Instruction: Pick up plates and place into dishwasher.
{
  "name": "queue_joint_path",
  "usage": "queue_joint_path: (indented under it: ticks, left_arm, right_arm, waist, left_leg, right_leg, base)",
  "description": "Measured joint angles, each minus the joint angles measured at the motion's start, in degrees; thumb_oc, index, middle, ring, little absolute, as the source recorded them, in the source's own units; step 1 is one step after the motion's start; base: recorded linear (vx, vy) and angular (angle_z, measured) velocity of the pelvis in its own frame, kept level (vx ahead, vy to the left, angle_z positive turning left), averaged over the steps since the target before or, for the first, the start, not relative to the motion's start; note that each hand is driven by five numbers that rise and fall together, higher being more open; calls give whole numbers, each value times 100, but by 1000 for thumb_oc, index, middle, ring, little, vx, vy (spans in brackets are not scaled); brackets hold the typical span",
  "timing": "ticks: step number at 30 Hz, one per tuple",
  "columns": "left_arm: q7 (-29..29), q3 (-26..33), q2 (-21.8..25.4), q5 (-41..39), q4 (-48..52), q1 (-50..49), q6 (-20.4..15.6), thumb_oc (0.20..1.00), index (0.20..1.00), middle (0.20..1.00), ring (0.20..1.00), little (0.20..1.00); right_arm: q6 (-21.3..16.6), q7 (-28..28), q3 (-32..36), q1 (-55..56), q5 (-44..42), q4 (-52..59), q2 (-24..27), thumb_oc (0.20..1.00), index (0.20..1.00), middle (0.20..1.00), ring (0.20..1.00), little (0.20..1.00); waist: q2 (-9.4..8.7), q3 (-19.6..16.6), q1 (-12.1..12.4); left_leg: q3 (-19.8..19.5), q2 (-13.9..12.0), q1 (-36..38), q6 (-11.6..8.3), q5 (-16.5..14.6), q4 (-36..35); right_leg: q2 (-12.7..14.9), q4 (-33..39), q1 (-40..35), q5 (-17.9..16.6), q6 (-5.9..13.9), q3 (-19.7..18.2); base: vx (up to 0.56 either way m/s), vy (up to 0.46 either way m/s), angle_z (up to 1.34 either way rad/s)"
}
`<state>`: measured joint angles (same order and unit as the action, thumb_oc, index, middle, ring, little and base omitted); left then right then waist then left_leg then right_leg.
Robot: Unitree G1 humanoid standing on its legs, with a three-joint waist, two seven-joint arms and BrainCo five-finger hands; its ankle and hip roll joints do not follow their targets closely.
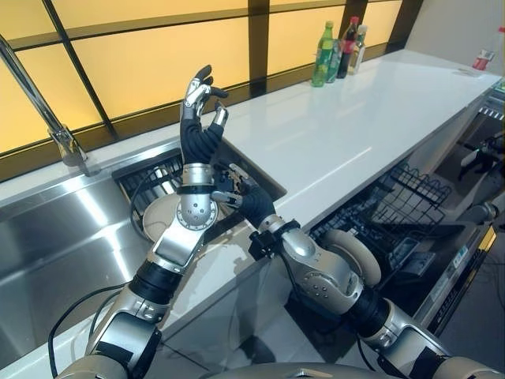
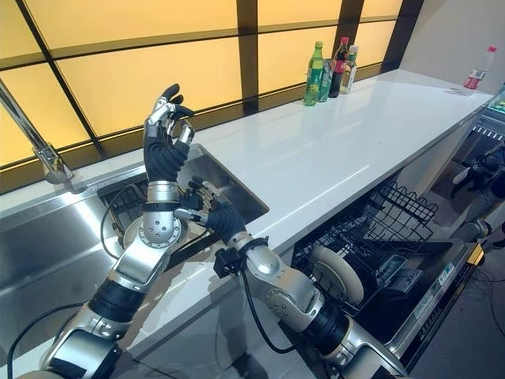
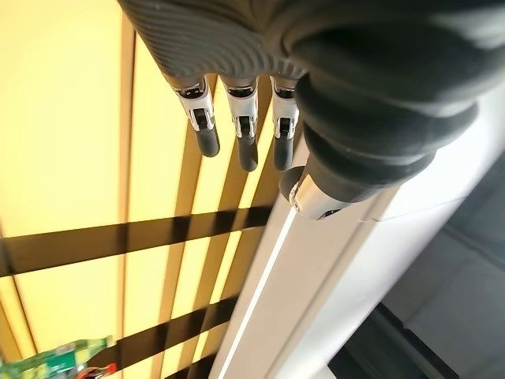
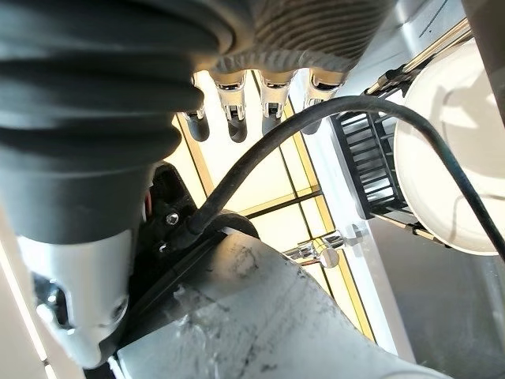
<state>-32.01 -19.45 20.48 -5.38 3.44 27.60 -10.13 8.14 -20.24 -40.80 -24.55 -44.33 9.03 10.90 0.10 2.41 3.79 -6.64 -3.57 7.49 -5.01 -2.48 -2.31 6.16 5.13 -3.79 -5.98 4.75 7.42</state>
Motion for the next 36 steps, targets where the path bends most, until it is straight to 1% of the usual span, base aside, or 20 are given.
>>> queue_joint_path:
  ticks: [1, 2, 5, 7, 8, 10, 11, 13, 15, 16, 18, 20, 25, 27, 29, 31, 33, 36]
  left_arm:
    - [0, 0, 7, -6, 0, 0, 47, 514, 514, 514, 514, 514]
    - [5, 0, 14, -30, 0, 0, 101, 1000, 1000, 1000, 1000, 1000]
    - [67, 5, 87, -40, 2, -3, 250, 1000, 1000, 1000, 1000, 1000]
    - [218, 75, 161, -38, 159, -63, 648, 1000, 1000, 1000, 1000, 1000]
    - [264, 82, 238, -37, 190, -79, 775, 1000, 1000, 1000, 1000, 1000]
    - [309, 248, 456, 1, 186, -193, 1008, 1000, 1000, 1000, 1000, 1000]
    - [406, 470, 577, 14, 166, -316, 1139, 1000, 1000, 1000, 1000, 1000]
    - [617, 755, 871, 31, 30, -536, 1488, 1000, 1000, 1000, 1000, 1000]
    - [712, 777, 1295, 112, -408, -628, 1737, 1000, 1000, 1000, 1000, 1000]
    - [748, 867, 1406, 163, -636, -673, 1800, 1000, 1000, 1000, 1000, 1000]
    - [786, 1102, 1502, 241, -1083, -758, 1902, 1000, 1000, 1000, 1000, 1000]
    - [787, 1133, 1574, 240, -1405, -794, 1958, 1000, 1000, 1000, 1000, 1000]
    - [786, 1177, 1616, 256, -1723, -1098, 2006, 1000, 1000, 1000, 1000, 1000]
    - [790, 1177, 1615, 399, -1894, -1176, 2006, 1000, 1000, 1000, 1000, 1000]
    - [842, 1176, 1615, 475, -1996, -1240, 2009, 1000, 1000, 1000, 1000, 1000]
    - [934, 1176, 1623, 502, -2146, -1258, 2009, 1000, 1000, 1000, 1000, 1000]
    - [1069, 1173, 1658, 672, -2303, -1306, 2010, 1000, 1000, 1000, 1000, 1000]
    - [1238, 1162, 1659, 698, -2481, -1333, 1985, 1000, 1000, 1000, 1000, 1000]
  right_arm:
    - [16, -25, 0, -1, 1, 11, 0, 1000, 1000, 1000, 1000, 1000]
    - [34, -31, 0, -3, 1, 11, 0, 1000, 1000, 1000, 1000, 1000]
    - [115, -36, 8, -11, 73, 57, 4, 1000, 1000, 1000, 1000, 1000]
    - [140, -29, 16, -11, 200, 74, 14, 1000, 1000, 1000, 1000, 1000]
    - [157, -26, 29, -11, 221, 100, 32, 1000, 1000, 1000, 1000, 1000]
    - [200, -15, 89, -11, 222, 206, 139, 1000, 1000, 1000, 1000, 1000]
    - [217, -6, 184, -11, 240, 248, 189, 1000, 1000, 1000, 1000, 1000]
    - [223, -3, 410, -10, 337, 306, 316, 1000, 1000, 1000, 1000, 1000]
    - [223, 17, 585, -9, 454, 422, 495, 1000, 1000, 1000, 1000, 1000]
    - [222, 62, 642, -8, 500, 442, 550, 1000, 1000, 1000, 1000, 1000]
    - [222, 111, 693, 2, 631, 443, 630, 1000, 1000, 1000, 1000, 1000]
    - [222, 131, 700, 38, 728, 443, 733, 1000, 1000, 1000, 1000, 1000]
    - [219, 300, 923, 450, 943, 443, 782, 1000, 1000, 1000, 1000, 1000]
    - [205, 385, 1000, 554, 1104, 444, 872, 1000, 1000, 1000, 1000, 1000]
    - [179, 443, 1227, 714, 1117, 445, 956, 1000, 1000, 1000, 1000, 1000]
    - [171, 493, 1440, 796, 1117, 445, 1111, 1000, 1000, 1000, 1000, 1000]
    - [164, 492, 1635, 812, 1115, 446, 1260, 1000, 1000, 1000, 1000, 1000]
    - [143, 514, 1863, 839, 1113, 446, 1412, 1000, 1000, 1000, 1000, 1000]
  waist:
    - [-1, 8, 6]
    - [-3, 19, 8]
    - [3, 75, 19]
    - [26, 92, 27]
    - [39, 102, 29]
    - [74, 126, 27]
    - [97, 139, 25]
    - [149, 171, 42]
    - [214, 210, 56]
    - [246, 229, 74]
    - [302, 262, 134]
    - [326, 276, 181]
    - [337, 282, 180]
    - [345, 287, 154]
    - [355, 293, 152]
    - [368, 301, 118]
    - [405, 322, 6]
    - [495, 373, -149]
  left_leg:
    - [-1, -1, -1, 0, 0, 0]
    - [-4, -1, -1, 0, 0, 1]
    - [-22, -3, -6, -7, 5, 4]
    - [-39, -4, -8, -8, 5, 3]
    - [-52, -4, -8, -8, 5, 3]
    - [-80, -6, -5, -9, 6, 7]
    - [-106, -7, -8, -9, 6, 6]
    - [-137, -6, -3, -11, 7, 4]
    - [-150, -7, 3, -12, 8, 6]
    - [-153, -6, 2, -13, 8, 7]
    - [-154, -5, 2, -13, 8, 10]
    - [-158, -4, 0, -14, 9, 11]
    - [-174, 5, 2, -15, 10, 9]
    - [-171, 4, 1, -15, 9, 6]
    - [-162, 5, 5, -14, 11, 3]
    - [-154, 7, 8, -13, 11, -1]
    - [-146, 12, 6, -4, 18, -10]
    - [-125, 26, 52, 3, 28, -22]
  right_leg:
    - [0, 0, -1, 1, 0, 6]
    - [0, 0, -4, 1, 0, 11]
    - [1, 0, -13, 2, -1, 35]
    - [0, 0, -20, 6, -1, 71]
    - [0, 0, -28, 11, -2, 86]
    - [2, 0, -47, 22, 0, 103]
    - [1, 0, -48, 26, 1, 107]
    - [3, 1, -75, 40, 0, 121]
    - [3, 1, -95, 48, 1, 125]
    - [6, 1, -99, 50, 2, 129]
    - [5, 1, -100, 50, 2, 130]
    - [6, 1, -100, 53, 2, 133]
    - [22, 0, -118, 75, 14, 134]
    - [22, 1, -119, 77, 14, 134]
    - [23, 1, -119, 76, 15, 128]
    - [26, 0, -117, 76, 15, 121]
    - [32, 0, -106, 75, 18, 113]
    - [48, 0, -95, 68, 26, 96]
  base:
    - [0, 0, 0]
    - [0, 0, 0]
    - [-2, -9, 3]
    - [-13, -7, 5]
    - [-23, -2, 7]
    - [-26, 6, 7]
    - [-7, 28, 6]
    - [11, 44, 8]
    - [21, 58, 6]
    - [32, 74, 3]
    - [40, 75, 1]
    - [55, 76, 2]
    - [57, 78, 4]
    - [70, 73, -1]
    - [66, 70, -1]
    - [62, 81, -2]
    - [60, 102, -2]
    - [71, 112, -3]
